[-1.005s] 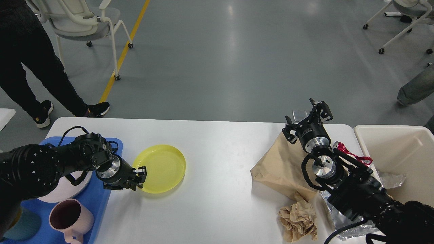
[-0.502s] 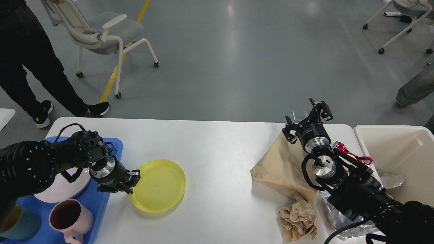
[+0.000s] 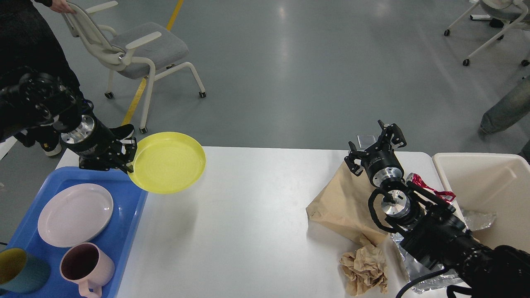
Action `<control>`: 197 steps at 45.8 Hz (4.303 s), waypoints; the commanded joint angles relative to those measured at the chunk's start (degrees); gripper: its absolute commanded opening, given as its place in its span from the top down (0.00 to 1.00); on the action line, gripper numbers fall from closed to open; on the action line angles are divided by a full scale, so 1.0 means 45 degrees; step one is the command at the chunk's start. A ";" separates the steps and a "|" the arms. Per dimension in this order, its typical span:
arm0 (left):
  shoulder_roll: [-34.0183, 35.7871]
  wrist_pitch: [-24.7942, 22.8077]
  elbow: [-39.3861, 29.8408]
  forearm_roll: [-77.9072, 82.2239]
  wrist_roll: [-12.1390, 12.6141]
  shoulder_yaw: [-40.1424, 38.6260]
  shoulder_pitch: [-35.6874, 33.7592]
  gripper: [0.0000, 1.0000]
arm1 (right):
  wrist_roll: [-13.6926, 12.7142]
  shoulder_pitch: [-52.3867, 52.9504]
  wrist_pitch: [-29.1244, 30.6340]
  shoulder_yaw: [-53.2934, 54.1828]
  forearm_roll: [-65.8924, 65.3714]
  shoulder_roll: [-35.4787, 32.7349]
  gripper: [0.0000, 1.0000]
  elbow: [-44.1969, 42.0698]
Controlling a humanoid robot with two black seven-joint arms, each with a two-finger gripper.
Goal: Tidy desktop
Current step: 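Lift the yellow plate and lower it onto the pink plate in the tray, then release the yellow plate and raise the left gripper above the tray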
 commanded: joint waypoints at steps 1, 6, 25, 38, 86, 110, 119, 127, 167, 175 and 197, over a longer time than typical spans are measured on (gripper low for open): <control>0.0466 -0.0009 -0.0017 0.0009 0.0000 0.0043 -0.1249 1.00 | 0.0018 0.0000 0.0000 0.0000 -0.0002 0.0000 0.00 0.0000; 0.0720 -0.0009 -0.0057 0.0009 -0.0020 0.0081 -0.2031 1.00 | -0.0001 0.0000 0.0000 0.0000 -0.0002 0.0000 0.00 0.0000; 0.3062 -0.0009 0.0547 -0.0128 -0.0741 0.0882 -0.0140 1.00 | -0.0001 0.0000 0.0000 0.0000 -0.0002 0.0000 0.00 0.0000; 0.3689 -0.0009 0.3516 -0.0128 -0.2187 0.0883 0.3141 1.00 | 0.0018 0.0000 0.0000 0.0000 -0.0002 0.0000 0.00 0.0000; 0.2908 -0.0009 0.6545 -0.0187 -0.2188 -0.1618 0.7948 0.86 | -0.0001 0.0000 0.0000 0.0000 -0.0002 0.0000 0.00 0.0000; 0.2771 -0.0009 0.6486 -0.0206 -0.2168 -0.2027 0.7909 0.07 | -0.0001 0.0000 0.0000 -0.0019 -0.0002 0.0000 0.00 0.0000; 0.2751 0.0708 0.6447 -0.0225 -0.2227 -0.2690 0.7850 0.05 | -0.0001 0.0000 0.0000 0.0000 -0.0002 0.0000 0.00 0.0000; 0.2595 0.0806 0.6486 -0.0421 -0.2324 -0.5773 0.7889 0.05 | -0.0001 0.0000 0.0000 0.0000 0.0017 0.0000 0.00 0.0000; 0.0329 0.6568 0.6486 -0.0265 -0.2305 -1.6442 0.8593 0.04 | -0.0001 0.0000 0.0000 0.0000 -0.0002 0.0000 0.00 0.0000; 0.0096 0.6412 0.6467 -0.0635 -0.2713 -1.7727 0.8164 0.04 | -0.0001 0.0000 0.0000 0.0000 0.0017 0.0000 0.00 0.0000; -0.1252 0.6158 0.6272 -0.0909 -0.5645 -2.3493 0.7988 0.04 | -0.0001 0.0000 0.0000 0.0000 -0.0002 0.0000 0.00 0.0000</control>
